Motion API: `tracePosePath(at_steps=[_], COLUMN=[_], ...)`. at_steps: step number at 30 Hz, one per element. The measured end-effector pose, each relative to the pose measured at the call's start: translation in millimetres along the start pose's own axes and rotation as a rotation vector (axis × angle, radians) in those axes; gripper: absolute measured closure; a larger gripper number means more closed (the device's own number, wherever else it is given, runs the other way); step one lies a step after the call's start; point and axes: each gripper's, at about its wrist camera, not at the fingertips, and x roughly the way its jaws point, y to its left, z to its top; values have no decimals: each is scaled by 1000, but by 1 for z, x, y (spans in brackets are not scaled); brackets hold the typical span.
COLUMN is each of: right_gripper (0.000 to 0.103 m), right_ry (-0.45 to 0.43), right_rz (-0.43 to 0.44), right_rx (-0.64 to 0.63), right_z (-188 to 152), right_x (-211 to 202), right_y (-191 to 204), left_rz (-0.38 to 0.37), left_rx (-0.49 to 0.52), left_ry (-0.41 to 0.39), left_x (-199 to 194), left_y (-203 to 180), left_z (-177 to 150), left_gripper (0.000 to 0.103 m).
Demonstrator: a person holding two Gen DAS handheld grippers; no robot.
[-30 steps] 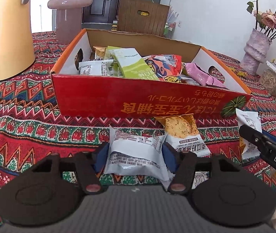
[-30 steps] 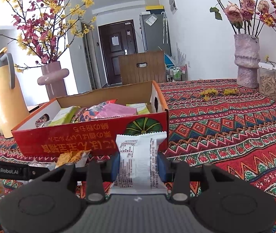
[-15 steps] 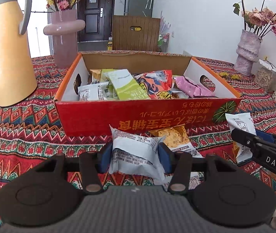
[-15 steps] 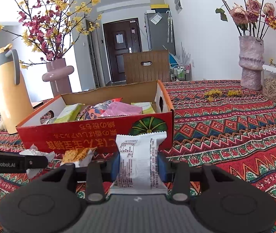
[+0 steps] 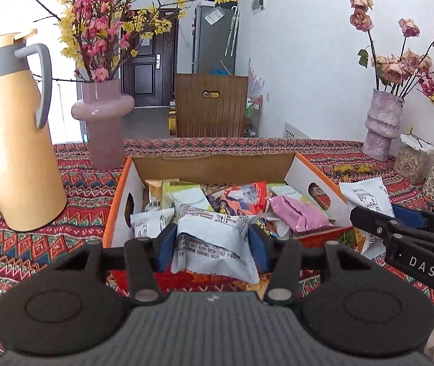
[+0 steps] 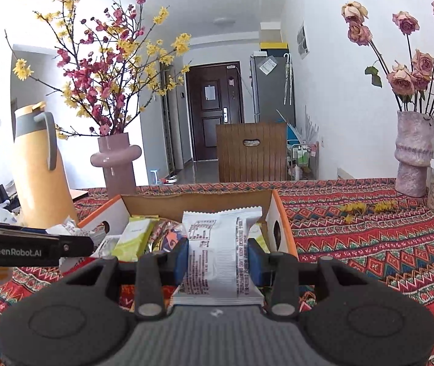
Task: Organize snacks
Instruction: 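Carry both white packets over the box and open both tools to drop them, then withdraw both open tools from the box toward the last packets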
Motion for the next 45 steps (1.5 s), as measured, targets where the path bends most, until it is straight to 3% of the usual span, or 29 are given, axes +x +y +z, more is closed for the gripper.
tracePosePath(at_steps=[15, 21, 27, 29, 31, 32, 34, 36, 37, 38, 45], right_gripper=[63, 63, 63, 62, 62, 60, 45, 11, 4, 0, 0], right_ry=[-8, 17, 47, 56, 63, 64, 56, 36, 26, 16, 19], right_rz=[-30, -19, -13, -8, -7, -4, -7, -11, -11, -10, -20], right_rx=[-19, 26, 40, 42, 43, 44, 49, 54, 59, 65, 82], right_z=[36, 25, 16, 14, 13, 13, 12, 13, 13, 13, 13], right_x=[70, 95, 106, 107, 105, 104, 101, 96, 94, 92, 91], right_y=[-1, -10, -13, -14, -14, -14, -15, -15, -16, -16, -20], left_rz=[53, 103, 147, 137, 128, 128, 132, 165, 176, 175, 176], left_rx=[-18, -58, -29, -31, -38, -43, -57, -69, -70, -73, -85], left_ry=[-67, -41, -75, -71, -74, -81, -108, -148, -166, -170, -162], left_x=[44, 80, 92, 93, 92, 91, 85, 78, 75, 74, 75], left_y=[15, 26, 30, 33, 34, 33, 35, 35, 35, 35, 36], left_z=[39, 30, 12, 10, 8, 8, 8, 8, 8, 8, 9], left_gripper=[51, 51, 51, 50, 41, 38, 16, 0, 0, 0, 0])
